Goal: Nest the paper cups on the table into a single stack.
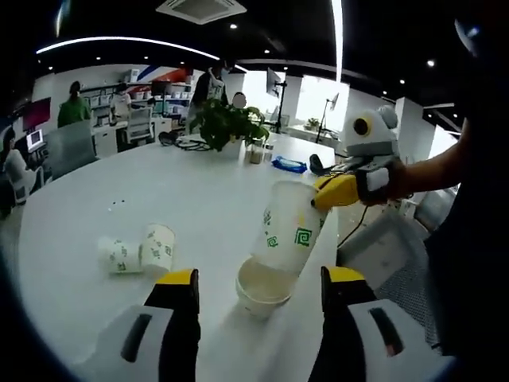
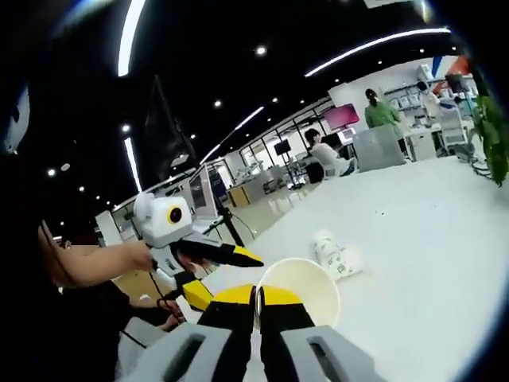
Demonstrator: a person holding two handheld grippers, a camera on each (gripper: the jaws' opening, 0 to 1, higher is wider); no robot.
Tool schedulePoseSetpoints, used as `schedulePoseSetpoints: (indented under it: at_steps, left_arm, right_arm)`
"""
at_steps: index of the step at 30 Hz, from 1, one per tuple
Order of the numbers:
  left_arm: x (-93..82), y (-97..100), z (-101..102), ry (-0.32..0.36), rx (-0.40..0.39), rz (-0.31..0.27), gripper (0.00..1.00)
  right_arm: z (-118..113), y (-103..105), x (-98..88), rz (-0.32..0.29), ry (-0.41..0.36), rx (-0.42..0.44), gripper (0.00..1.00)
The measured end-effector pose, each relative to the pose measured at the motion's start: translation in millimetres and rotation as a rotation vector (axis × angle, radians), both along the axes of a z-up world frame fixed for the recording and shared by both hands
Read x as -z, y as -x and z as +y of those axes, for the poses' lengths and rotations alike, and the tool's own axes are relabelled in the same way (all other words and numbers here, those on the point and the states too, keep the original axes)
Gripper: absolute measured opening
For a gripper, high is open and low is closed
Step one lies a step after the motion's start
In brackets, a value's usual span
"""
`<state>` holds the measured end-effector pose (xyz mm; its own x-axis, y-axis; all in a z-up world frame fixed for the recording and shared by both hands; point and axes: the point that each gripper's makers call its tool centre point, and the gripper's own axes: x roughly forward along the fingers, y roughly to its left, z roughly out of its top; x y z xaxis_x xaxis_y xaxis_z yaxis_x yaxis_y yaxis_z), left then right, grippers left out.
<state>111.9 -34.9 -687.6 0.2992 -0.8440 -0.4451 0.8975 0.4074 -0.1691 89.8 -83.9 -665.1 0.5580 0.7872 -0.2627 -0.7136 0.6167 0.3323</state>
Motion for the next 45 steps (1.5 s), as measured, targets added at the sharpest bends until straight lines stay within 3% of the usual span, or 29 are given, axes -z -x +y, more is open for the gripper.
schedulePoseSetpoints:
  at_steps: [8, 23, 27, 28, 30, 33, 39, 45]
  left_arm:
    - [3.1, -3.1, 7, -0.001, -0.038, -0.004, 0.70]
    - [11.6, 1.6, 13, -0.027, -0.052, 0.007, 0.68]
    - [12.2, 0.5, 15, -0.024, -0.060, 0.007, 0.67]
    - [12.3, 0.4, 15, -0.028, -0.061, 0.005, 0.67]
    - [11.9, -0.1, 15, -0.029, -0.065, 0.004, 0.67]
    - [10.6, -2.2, 17, -0.027, -0.076, 0.000, 0.67]
    - [12.9, -5.2, 22, -0.035, -0.090, -0.003, 0.68]
    - [14.5, -13.7, 28, -0.047, -0.133, -0.025, 0.70]
  right_arm:
    - [13, 7, 23.3, -0.082, 0.197, -0.076, 0.00]
    - [26, 0, 42.3, -0.124, 0.321, -0.120, 0.00]
    - [29, 2, 53.8, -0.113, 0.369, -0.150, 0.05]
    - [29, 1, 55.6, -0.136, 0.385, -0.147, 0.07]
    - [29, -1, 56.3, -0.155, 0.393, -0.141, 0.10]
    - [29, -2, 56.2, -0.124, 0.364, -0.123, 0.15]
    - [27, -3, 50.8, -0.140, 0.350, -0.102, 0.22]
    - [16, -6, 45.8, -0.133, 0.322, -0.044, 0.37]
